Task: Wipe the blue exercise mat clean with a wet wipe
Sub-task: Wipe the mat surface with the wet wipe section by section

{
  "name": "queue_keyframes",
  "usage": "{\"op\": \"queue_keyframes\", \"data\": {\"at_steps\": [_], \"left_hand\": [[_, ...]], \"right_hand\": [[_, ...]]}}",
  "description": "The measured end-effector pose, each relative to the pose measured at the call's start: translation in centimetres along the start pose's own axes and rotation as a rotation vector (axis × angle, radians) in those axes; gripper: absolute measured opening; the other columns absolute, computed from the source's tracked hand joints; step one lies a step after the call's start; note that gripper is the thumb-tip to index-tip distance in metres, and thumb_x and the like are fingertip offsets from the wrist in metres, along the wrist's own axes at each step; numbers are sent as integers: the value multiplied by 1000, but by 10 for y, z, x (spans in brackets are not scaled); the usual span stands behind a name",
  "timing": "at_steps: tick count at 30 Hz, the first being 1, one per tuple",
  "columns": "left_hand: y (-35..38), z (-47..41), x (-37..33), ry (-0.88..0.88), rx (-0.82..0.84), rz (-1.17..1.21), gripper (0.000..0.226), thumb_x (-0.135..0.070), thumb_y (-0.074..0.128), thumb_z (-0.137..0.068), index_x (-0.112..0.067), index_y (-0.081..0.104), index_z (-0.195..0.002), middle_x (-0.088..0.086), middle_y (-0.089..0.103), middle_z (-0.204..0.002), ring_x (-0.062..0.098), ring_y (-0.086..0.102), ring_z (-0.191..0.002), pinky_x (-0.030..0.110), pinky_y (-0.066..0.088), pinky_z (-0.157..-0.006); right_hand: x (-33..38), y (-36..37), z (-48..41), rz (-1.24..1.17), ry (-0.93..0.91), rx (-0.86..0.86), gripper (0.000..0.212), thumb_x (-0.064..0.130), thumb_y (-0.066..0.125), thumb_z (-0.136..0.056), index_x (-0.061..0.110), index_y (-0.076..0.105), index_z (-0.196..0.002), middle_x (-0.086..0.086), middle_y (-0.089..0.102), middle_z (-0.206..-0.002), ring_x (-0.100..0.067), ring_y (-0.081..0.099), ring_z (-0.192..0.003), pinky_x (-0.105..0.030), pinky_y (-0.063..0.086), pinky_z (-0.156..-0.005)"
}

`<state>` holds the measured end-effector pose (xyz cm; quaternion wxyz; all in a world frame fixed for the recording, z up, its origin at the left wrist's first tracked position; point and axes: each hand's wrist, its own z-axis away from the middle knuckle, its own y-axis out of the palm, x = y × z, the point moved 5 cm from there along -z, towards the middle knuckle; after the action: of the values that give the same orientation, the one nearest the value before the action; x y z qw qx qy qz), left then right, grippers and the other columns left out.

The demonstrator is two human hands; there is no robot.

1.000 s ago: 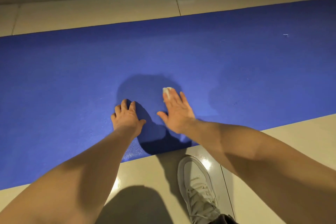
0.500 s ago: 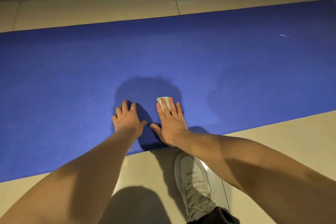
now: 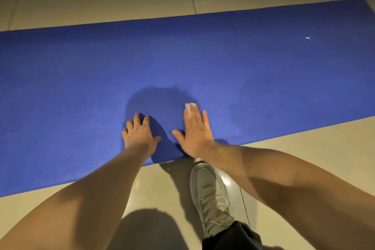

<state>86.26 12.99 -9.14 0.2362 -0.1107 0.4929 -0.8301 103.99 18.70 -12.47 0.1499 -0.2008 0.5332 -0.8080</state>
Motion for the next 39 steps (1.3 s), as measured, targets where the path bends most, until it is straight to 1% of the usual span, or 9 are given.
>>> {"op": "queue_keyframes", "data": {"at_steps": [5,9,14,20,23,26,31,35,39], "left_hand": [[5,3,-4,5,-13,8,84,-53,64,-90,-24,21,-156,4,12,-162,32,19,-144,46,24,-116],[9,13,-10,25,6,4,84,-53,64,-90,-25,20,-157,3,11,-163,30,18,-145,44,23,-116],[12,18,-13,19,25,-14,84,-54,62,-91,-25,18,-157,3,9,-163,29,17,-145,43,23,-117],[15,15,-24,0,6,-6,87,-55,63,-91,-21,18,-157,7,11,-162,33,19,-144,45,26,-117],[16,15,-28,12,1,-5,87,-55,62,-91,-21,17,-157,7,10,-162,33,18,-145,45,25,-117],[16,14,-25,25,-6,-6,86,-56,62,-91,-22,17,-157,5,11,-162,33,18,-145,45,25,-118],[14,13,-26,28,-4,-5,87,-56,62,-92,-22,17,-158,6,11,-162,33,18,-146,47,26,-119],[15,13,-36,45,-2,3,87,-57,62,-91,-23,17,-157,5,11,-162,33,19,-145,46,27,-118],[19,12,-44,81,-10,13,87,-57,62,-90,-24,19,-157,5,13,-161,33,19,-144,46,28,-117]], "right_hand": [[-10,6,11,104,-157,-6,83,63,8,-98,13,-10,-162,0,-16,-170,-17,-19,-155,-48,-8,-126],[-80,-7,4,-17,94,-115,84,62,30,-101,15,0,-163,1,0,-170,-19,-4,-157,-47,-5,-127],[-88,-4,8,-18,273,-64,89,68,21,-100,10,-6,-162,-3,-15,-170,-29,-17,-155,-51,-9,-125],[-28,16,38,31,-188,-14,87,65,2,-95,10,-3,-163,-3,-13,-171,-22,-20,-155,-50,0,-127],[-46,13,37,142,-355,-46,75,58,11,-104,14,-3,-163,2,-12,-171,-16,-17,-156,-47,-3,-128],[-91,7,32,80,-199,-92,74,54,23,-105,15,2,-164,3,-3,-172,-14,-9,-157,-49,4,-127],[-99,8,39,3,54,-115,83,61,9,-99,10,0,-163,-4,-5,-171,-23,-9,-158,-50,-1,-127],[-61,22,55,-87,-206,-135,79,51,32,-100,7,13,-162,-5,5,-171,-25,-4,-158,-54,5,-126],[-79,34,73,65,-328,-129,73,53,26,-104,12,15,-163,-1,1,-171,-19,-3,-158,-52,13,-126]]}}
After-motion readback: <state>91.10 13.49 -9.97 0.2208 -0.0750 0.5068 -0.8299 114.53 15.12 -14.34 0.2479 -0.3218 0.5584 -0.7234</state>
